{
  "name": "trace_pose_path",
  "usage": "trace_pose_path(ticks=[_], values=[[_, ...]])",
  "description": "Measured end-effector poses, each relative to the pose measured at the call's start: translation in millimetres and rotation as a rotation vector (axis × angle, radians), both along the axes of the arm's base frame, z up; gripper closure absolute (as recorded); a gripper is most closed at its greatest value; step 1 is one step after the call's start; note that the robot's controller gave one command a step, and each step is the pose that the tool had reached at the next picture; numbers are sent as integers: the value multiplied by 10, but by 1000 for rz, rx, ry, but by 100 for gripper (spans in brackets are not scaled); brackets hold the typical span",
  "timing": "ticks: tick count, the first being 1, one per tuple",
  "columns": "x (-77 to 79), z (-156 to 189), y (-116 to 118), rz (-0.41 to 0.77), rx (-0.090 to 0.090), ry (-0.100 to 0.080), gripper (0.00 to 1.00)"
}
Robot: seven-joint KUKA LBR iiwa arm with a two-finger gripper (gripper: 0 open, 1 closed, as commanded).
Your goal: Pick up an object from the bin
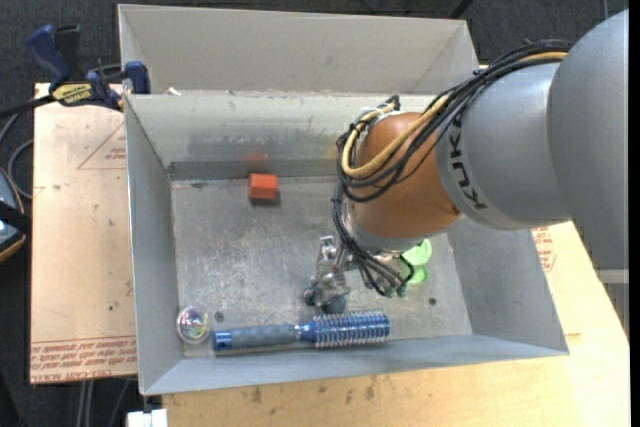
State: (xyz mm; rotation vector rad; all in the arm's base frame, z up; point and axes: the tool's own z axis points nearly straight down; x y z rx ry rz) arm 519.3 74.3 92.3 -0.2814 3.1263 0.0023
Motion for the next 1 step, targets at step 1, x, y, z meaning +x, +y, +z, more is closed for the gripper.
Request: trace_pose_path(ticks=[1], values=[[0, 0, 0, 0, 0, 0, 0]])
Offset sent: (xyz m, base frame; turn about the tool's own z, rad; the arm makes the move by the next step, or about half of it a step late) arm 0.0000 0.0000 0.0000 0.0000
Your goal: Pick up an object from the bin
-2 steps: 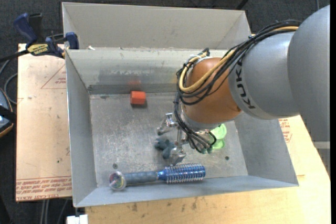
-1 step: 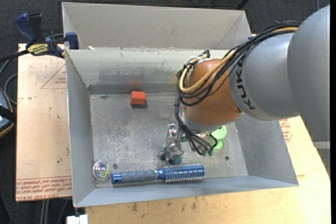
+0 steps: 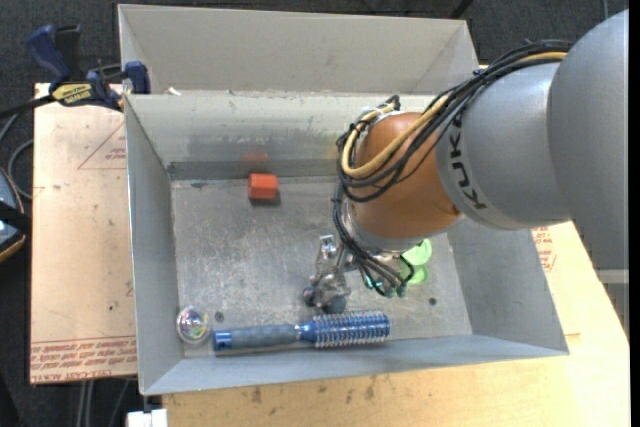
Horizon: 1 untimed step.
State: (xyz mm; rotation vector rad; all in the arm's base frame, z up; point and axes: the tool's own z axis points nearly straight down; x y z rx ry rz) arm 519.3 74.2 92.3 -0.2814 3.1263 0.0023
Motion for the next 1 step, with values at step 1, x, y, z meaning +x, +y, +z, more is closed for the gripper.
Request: trace_pose_path(ticks=[1], values=[[-246, 348, -696, -455, 2, -14, 0]])
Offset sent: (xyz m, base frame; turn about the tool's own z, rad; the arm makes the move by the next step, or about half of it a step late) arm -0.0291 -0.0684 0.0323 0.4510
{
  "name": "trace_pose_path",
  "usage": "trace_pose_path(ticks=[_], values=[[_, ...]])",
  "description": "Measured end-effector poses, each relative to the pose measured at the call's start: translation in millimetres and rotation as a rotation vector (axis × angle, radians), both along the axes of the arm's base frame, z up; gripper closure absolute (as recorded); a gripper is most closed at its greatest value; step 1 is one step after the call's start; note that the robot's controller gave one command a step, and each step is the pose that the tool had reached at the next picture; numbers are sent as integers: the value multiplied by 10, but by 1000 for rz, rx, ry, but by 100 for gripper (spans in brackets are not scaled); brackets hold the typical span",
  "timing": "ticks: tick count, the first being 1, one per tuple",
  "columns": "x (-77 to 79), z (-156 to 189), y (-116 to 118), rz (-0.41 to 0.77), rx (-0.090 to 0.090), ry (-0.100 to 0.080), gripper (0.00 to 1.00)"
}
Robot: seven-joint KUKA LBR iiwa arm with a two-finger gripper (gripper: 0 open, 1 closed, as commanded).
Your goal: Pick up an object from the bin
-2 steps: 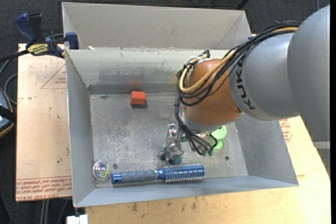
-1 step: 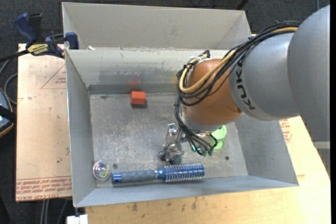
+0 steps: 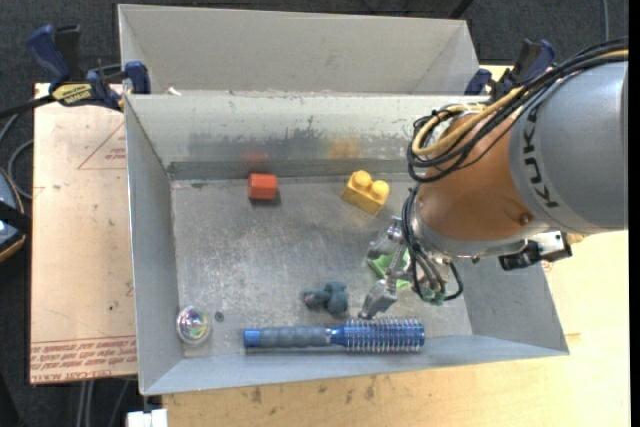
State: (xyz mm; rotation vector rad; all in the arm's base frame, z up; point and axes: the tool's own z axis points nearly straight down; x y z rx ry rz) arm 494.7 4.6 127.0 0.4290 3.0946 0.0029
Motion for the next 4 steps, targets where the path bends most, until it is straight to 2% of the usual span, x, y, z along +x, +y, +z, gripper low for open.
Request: trace_pose_path(ticks=[1, 2, 3, 4], values=[[280, -423, -651, 81, 0, -2, 0], [277, -411, -643, 82, -2, -2, 100], [277, -411, -643, 82, -2, -1, 0], [66, -448, -766, 303, -12, -37, 0]])
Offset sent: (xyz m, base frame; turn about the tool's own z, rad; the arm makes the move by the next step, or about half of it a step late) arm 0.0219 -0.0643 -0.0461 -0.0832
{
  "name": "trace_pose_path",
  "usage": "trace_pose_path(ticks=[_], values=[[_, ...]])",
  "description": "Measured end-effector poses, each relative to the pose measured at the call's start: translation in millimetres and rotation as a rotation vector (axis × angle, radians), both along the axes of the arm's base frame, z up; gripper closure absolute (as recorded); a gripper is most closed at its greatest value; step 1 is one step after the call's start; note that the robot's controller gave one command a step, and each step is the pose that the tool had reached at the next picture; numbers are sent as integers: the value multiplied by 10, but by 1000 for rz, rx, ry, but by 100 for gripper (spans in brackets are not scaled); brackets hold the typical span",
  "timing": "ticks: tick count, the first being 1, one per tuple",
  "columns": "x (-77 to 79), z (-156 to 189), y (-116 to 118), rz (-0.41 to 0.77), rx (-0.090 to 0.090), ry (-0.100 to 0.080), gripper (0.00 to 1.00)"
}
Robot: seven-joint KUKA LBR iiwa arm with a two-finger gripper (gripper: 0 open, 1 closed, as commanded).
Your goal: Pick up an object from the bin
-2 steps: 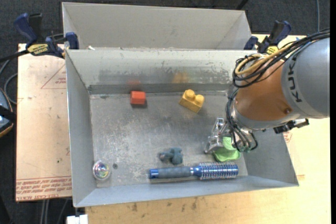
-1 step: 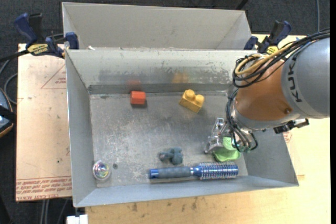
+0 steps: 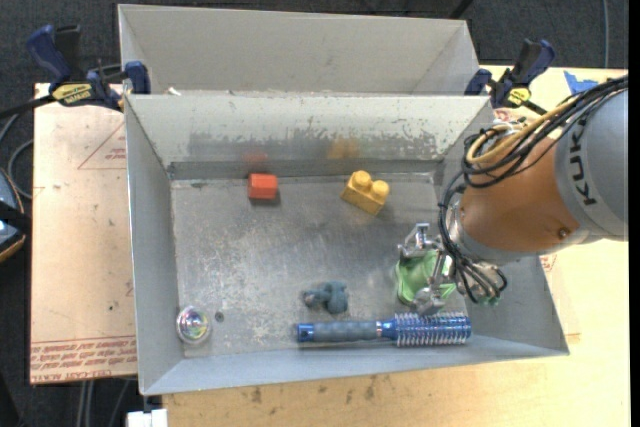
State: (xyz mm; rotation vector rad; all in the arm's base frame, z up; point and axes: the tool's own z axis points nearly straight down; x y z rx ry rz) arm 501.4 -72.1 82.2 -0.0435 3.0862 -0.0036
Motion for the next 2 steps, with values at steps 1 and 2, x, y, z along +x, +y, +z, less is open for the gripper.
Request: trace_pose_path(ticks=[1, 2], values=[[299, -35, -374, 48, -1, 29, 0], [306, -25, -360, 48, 0, 25, 100]])
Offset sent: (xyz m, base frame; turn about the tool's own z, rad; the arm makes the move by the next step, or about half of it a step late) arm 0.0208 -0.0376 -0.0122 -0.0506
